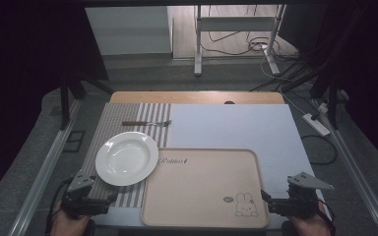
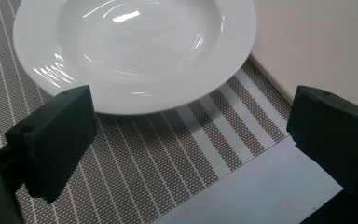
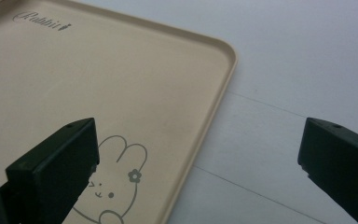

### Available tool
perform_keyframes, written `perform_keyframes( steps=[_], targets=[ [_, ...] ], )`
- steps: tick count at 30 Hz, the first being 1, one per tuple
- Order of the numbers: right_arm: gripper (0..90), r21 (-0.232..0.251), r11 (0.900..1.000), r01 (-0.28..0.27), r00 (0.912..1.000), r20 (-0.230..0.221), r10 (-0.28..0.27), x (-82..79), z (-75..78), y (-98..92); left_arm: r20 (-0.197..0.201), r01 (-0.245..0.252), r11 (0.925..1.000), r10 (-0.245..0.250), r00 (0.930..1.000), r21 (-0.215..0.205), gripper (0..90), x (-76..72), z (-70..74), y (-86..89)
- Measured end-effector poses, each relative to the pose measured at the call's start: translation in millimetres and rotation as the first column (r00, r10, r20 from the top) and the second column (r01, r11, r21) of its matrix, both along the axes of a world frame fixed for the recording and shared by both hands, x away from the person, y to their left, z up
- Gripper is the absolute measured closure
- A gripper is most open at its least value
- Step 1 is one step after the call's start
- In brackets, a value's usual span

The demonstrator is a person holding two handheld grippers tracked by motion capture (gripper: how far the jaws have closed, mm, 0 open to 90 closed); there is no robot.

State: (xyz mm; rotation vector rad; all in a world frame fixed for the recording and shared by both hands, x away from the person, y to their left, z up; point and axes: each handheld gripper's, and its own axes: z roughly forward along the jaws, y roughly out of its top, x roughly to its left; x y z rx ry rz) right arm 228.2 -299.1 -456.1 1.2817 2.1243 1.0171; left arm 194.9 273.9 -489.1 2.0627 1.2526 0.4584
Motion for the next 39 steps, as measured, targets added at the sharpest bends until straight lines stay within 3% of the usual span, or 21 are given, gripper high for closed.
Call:
perform_keyframes(
  steps=[27, 33, 39],
  targets=[
    [0.0, -0.023, 0.999, -0.04, 0.9992, 0.003, 0.04, 0.1, -0.6, 3.8, -0.019, 0.015, 0.999, -0.016, 0.9997, -0.042, 0.1, 2.5, -0.6, 4.5],
    [0.0, -0.034, 0.999, -0.043, 0.9991, 0.002, 0.043, 0.0, -0.6, 5.1, -0.036, 0.016, 0.9997, -0.017, 0.9992, -0.017, 0.2, 4.0, -0.3, 2.0],
    [0.0, -0.048, 0.997, -0.06, 0.9982, 0.002, 0.06, -0.8, -1.2, 6.7, -0.015, 0.032, 0.9988, -0.033, 0.9994, -0.038, 0.8, 8.7, 3.2, -0.3]
  ],
)
